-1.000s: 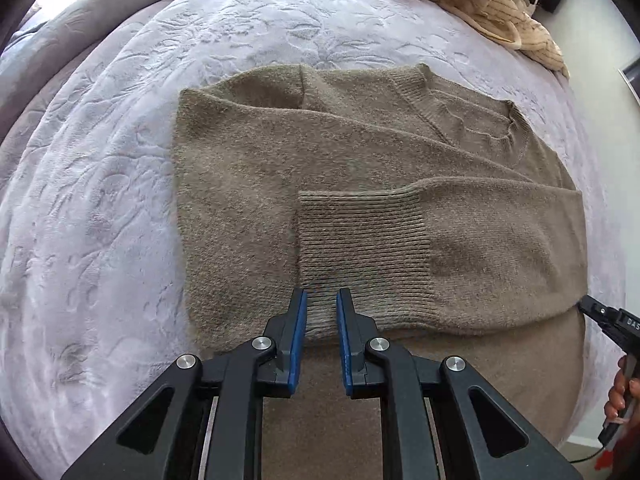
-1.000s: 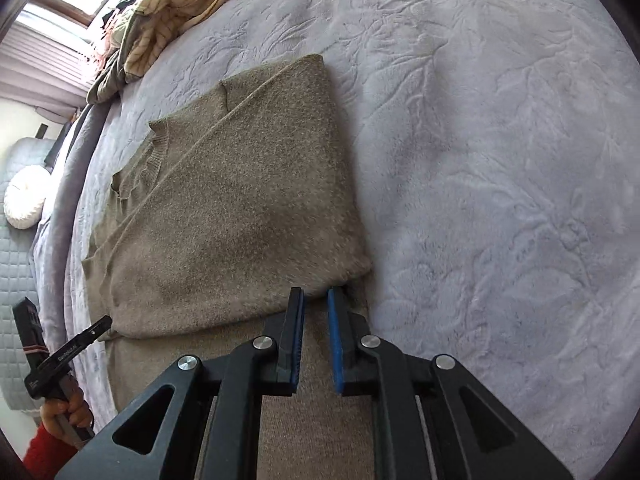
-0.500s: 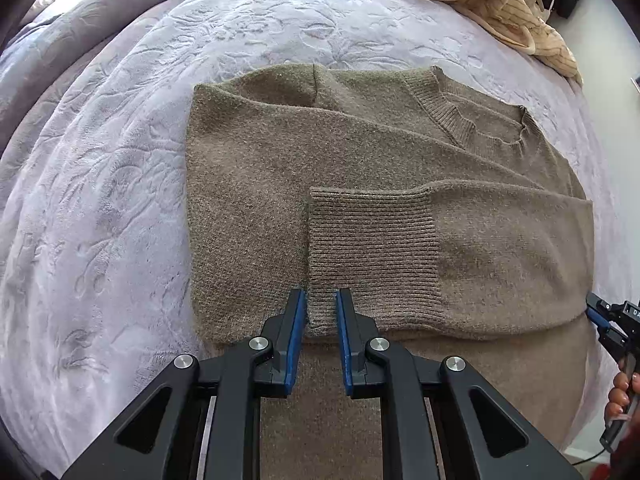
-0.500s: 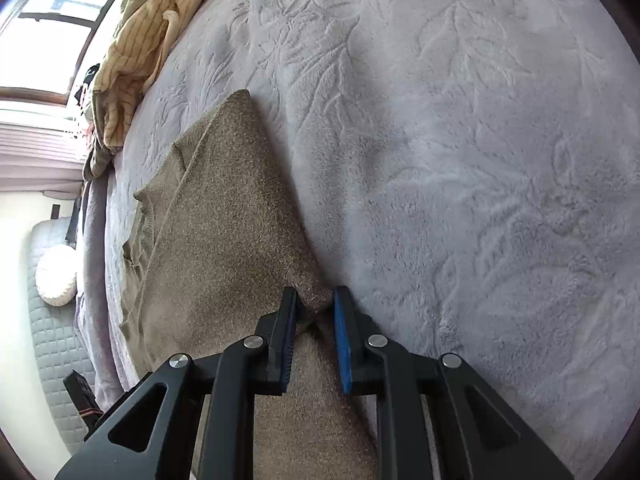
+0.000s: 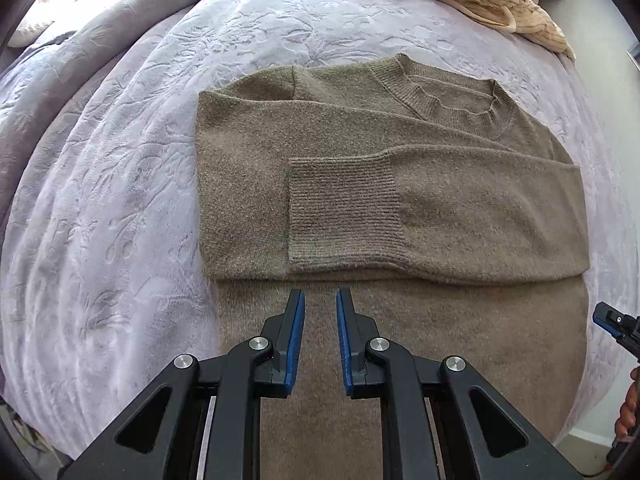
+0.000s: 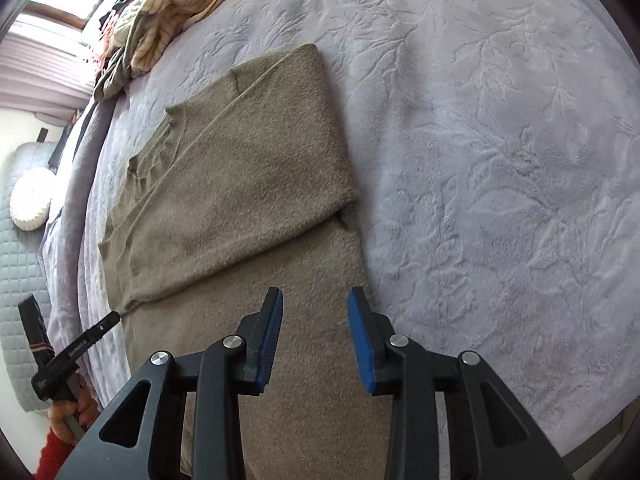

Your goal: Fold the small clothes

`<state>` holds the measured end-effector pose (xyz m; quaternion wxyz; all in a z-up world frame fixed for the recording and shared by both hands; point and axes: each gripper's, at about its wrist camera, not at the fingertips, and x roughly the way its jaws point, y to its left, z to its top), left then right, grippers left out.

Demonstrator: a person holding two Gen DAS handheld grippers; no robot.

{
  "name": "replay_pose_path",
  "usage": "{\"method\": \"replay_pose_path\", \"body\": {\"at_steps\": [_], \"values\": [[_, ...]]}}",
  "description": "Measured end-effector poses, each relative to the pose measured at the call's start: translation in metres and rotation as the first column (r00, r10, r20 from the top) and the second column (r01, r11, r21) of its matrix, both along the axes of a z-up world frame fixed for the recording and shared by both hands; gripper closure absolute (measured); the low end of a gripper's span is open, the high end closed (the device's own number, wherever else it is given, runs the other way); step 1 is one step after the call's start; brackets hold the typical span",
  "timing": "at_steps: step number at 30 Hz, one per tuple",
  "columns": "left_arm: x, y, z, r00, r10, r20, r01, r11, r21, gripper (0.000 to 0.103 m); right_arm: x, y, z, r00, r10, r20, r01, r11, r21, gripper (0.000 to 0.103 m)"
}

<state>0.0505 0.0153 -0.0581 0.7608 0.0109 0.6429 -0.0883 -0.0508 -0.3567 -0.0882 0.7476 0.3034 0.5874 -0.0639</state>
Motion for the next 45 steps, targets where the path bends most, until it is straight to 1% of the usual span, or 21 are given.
{"method": "replay_pose_path", "body": {"at_steps": [4,6,7,8,9,12,13,15,16,20,24,25,29,35,40,45], "values": [[-0.014,-0.007,0.007,1.000,-0.017,0.005,0.016,0.999,0.032,0.086,0.003,0.019,0.014,0.997,0.075,0.001,-0.075,0.997,-0.029,0.058],[-0.022,-0.012,0.013,1.000,-0.015,0.009,0.015,0.999,0.044,0.041,0.006,0.027,0.021,0.994,0.106,0.003,-0.106,0.994,-0.038,0.053],[-0.026,-0.013,0.018,1.000,-0.002,0.026,0.001,0.998,0.067,0.001,0.007,0.031,0.024,0.993,0.119,0.003,-0.119,0.992,-0.042,0.052],[-0.033,-0.012,0.025,0.998,0.006,0.059,-0.011,0.996,0.085,0.000,0.007,0.034,0.026,0.992,0.130,0.001,-0.129,0.990,-0.047,0.050],[-0.036,-0.012,0.029,0.997,0.000,0.071,-0.007,0.996,0.089,0.000,0.008,0.038,0.029,0.990,0.142,0.000,-0.142,0.988,-0.053,0.047],[-0.043,-0.012,0.036,0.998,0.009,0.063,-0.014,0.997,0.079,0.000,0.009,0.047,0.036,0.984,0.177,-0.005,-0.177,0.981,-0.077,0.044],[-0.045,-0.011,0.038,0.998,0.011,0.060,-0.015,0.997,0.078,0.000,0.009,0.049,0.038,0.982,0.189,-0.010,-0.189,0.978,-0.088,0.041],[-0.049,-0.010,0.041,0.998,0.014,0.056,-0.019,0.996,0.086,0.000,0.009,0.053,0.042,0.979,0.206,-0.016,-0.206,0.972,-0.110,0.029],[-0.051,-0.010,0.043,0.998,0.015,0.053,-0.020,0.996,0.089,0.000,0.009,0.055,0.044,0.977,0.212,-0.014,-0.212,0.970,-0.117,0.028],[-0.055,-0.011,0.044,0.999,0.020,0.036,-0.023,0.995,0.094,0.000,0.004,0.058,0.050,0.975,0.224,-0.016,-0.224,0.966,-0.131,0.028],[-0.062,-0.010,0.043,0.999,0.042,0.015,-0.043,0.994,0.098,0.000,-0.004,0.057,0.053,0.974,0.227,-0.019,-0.227,0.967,-0.118,0.028],[-0.064,-0.010,0.045,0.999,0.039,0.007,-0.039,0.995,0.088,0.000,-0.006,0.057,0.053,0.973,0.228,-0.019,-0.229,0.967,-0.114,0.028],[-0.076,-0.010,0.050,0.999,0.042,0.007,-0.043,0.995,0.094,0.000,-0.016,0.056,0.052,0.972,0.235,-0.019,-0.236,0.967,-0.092,0.028],[-0.098,-0.013,0.054,0.997,0.084,0.002,-0.083,0.992,0.097,0.000,-0.028,0.052,0.041,0.968,0.251,-0.028,-0.252,0.966,-0.049,0.028],[-0.122,-0.012,0.050,0.994,0.110,-0.018,-0.107,0.988,0.115,0.000,-0.034,0.052,0.027,0.958,0.281,-0.056,-0.281,0.960,-0.007,0.028],[-0.137,-0.006,0.052,0.991,0.131,-0.016,-0.128,0.983,0.133,0.000,-0.038,0.056,0.024,0.954,0.294,-0.055,-0.294,0.956,0.014,0.028]]}}
